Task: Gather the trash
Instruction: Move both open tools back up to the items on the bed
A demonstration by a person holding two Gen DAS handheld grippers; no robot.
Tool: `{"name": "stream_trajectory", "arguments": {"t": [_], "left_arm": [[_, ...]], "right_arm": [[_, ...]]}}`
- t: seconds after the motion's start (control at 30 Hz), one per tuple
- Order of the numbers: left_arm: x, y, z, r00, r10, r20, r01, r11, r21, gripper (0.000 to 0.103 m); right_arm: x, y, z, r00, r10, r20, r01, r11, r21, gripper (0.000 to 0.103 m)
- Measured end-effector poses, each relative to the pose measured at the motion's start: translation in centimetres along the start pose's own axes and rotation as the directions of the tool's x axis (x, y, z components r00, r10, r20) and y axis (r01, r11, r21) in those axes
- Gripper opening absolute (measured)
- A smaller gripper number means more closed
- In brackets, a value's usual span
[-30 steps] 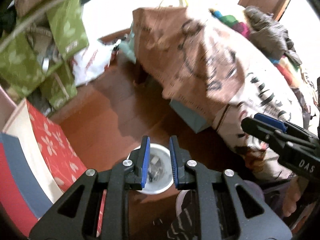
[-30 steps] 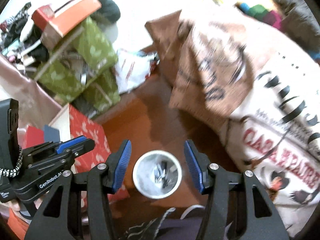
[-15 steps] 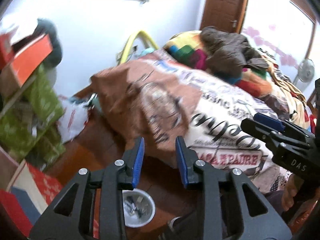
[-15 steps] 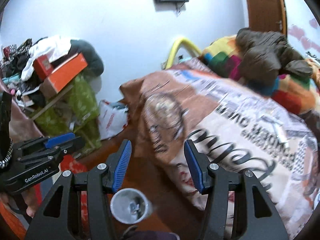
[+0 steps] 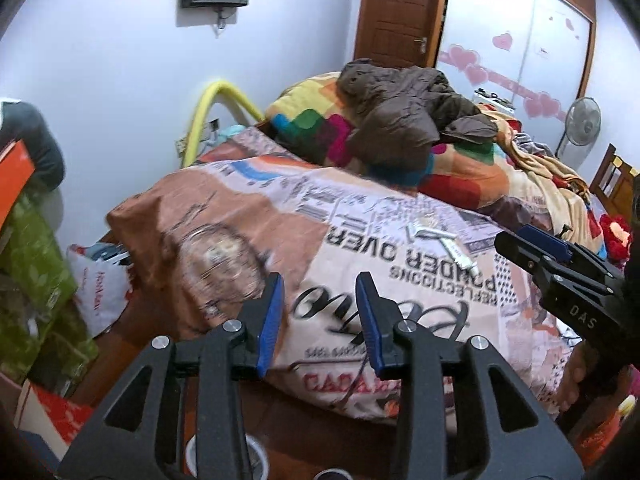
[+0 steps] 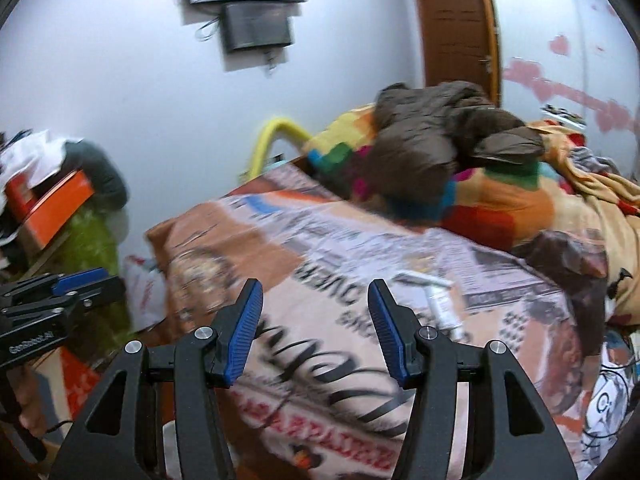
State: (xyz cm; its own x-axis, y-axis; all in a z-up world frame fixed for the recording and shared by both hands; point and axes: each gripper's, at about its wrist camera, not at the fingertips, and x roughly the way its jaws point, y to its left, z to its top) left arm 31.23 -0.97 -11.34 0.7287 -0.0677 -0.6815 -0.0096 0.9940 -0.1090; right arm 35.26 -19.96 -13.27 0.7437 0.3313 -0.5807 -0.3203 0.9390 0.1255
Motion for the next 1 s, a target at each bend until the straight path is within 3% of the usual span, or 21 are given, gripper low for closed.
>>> {"name": "stream_trajectory", "arguments": {"t": [0.23, 0.37, 0.47, 0.57, 0.7, 0.9, 1.0], "left_arm": [[5.0, -3.7, 2.6, 0.998, -0.058, -0.016, 0.059, 0.998, 0.032, 0.038], [7.7, -5.5, 3.2, 0.995, -0.088, -0.038, 0.09, 0.995, 0.051, 0.039], [10.3, -6.6, 3.4, 0.991, -0.115, -0.069, 0.119, 0.991, 0.057, 0.04], [13.4, -7.4, 3.3, 0.982, -0.146, -0.118, 0.153, 0.987, 0.055, 0.04], [18.6, -8.9, 3.4, 0.958, -0.198, -0.206, 0.216, 0.974, 0.067, 0.04], [25.3, -12.1, 3.9, 0.929, -0.221, -0.296, 0.272, 0.952, 0.142, 0.04], [27.3, -14.3, 4.1, 0.933, -0.202, -0.299, 0.278, 0.931, 0.238, 0.04]], "right_arm": [[3.0, -5.8, 0.6, 0.997, -0.081, -0.011, 0.082, 0.994, 0.079, 0.051], [6.2, -8.5, -0.6, 0.986, -0.147, -0.083, 0.154, 0.985, 0.076, 0.051], [9.0, -10.4, -2.3, 0.976, -0.152, -0.155, 0.168, 0.981, 0.099, 0.051], [11.5, -11.8, -4.0, 0.963, -0.145, -0.229, 0.176, 0.977, 0.122, 0.051], [13.2, -12.6, -5.3, 0.944, -0.167, -0.285, 0.204, 0.973, 0.105, 0.051], [13.4, -13.7, -5.6, 0.94, -0.167, -0.298, 0.206, 0.973, 0.105, 0.051], [13.1, -15.0, -5.5, 0.947, -0.132, -0.293, 0.188, 0.968, 0.169, 0.051]]}}
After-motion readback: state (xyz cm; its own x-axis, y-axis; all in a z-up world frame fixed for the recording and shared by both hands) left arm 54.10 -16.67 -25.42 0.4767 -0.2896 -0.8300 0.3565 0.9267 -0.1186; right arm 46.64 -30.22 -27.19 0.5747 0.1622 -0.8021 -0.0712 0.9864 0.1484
